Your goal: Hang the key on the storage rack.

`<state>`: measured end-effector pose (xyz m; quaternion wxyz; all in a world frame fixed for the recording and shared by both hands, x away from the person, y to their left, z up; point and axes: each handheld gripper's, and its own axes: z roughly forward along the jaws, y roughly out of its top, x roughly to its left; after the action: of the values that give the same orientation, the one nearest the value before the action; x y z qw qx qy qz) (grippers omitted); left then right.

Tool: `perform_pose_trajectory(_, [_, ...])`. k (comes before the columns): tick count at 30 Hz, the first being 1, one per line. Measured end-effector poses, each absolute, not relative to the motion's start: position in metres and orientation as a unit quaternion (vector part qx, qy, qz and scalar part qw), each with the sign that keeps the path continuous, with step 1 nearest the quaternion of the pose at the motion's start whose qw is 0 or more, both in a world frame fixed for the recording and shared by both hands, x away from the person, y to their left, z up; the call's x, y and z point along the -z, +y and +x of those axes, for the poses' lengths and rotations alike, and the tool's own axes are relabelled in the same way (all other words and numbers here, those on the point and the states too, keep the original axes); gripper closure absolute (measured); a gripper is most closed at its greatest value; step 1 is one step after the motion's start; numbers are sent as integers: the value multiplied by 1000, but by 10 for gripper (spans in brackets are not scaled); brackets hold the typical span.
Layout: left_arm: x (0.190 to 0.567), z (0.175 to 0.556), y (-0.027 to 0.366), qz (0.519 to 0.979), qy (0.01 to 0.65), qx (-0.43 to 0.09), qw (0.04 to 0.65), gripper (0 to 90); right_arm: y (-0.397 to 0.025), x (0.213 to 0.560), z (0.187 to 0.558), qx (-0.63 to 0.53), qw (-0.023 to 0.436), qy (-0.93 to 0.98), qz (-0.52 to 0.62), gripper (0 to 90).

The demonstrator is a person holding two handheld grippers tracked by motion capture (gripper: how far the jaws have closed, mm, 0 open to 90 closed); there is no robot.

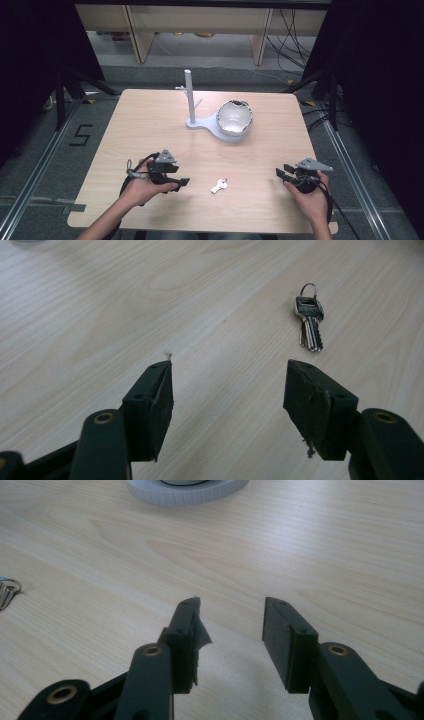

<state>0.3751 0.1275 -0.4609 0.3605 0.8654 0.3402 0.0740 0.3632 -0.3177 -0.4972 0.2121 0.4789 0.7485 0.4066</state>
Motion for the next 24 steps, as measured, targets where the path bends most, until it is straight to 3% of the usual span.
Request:
perform_pose_trajectory(10, [446, 386, 92, 900, 297, -51, 314, 377, -317, 496, 359, -414, 192, 733, 505, 565])
perform_pose_trajectory(15, [442, 391, 69, 906, 287, -45, 307, 382, -317, 495, 360, -413, 208, 741, 486, 563])
perform_pose_trajectory(24, [448, 400, 29, 916, 295, -10, 272, 423, -318, 497, 360, -411, 202, 744, 486, 562])
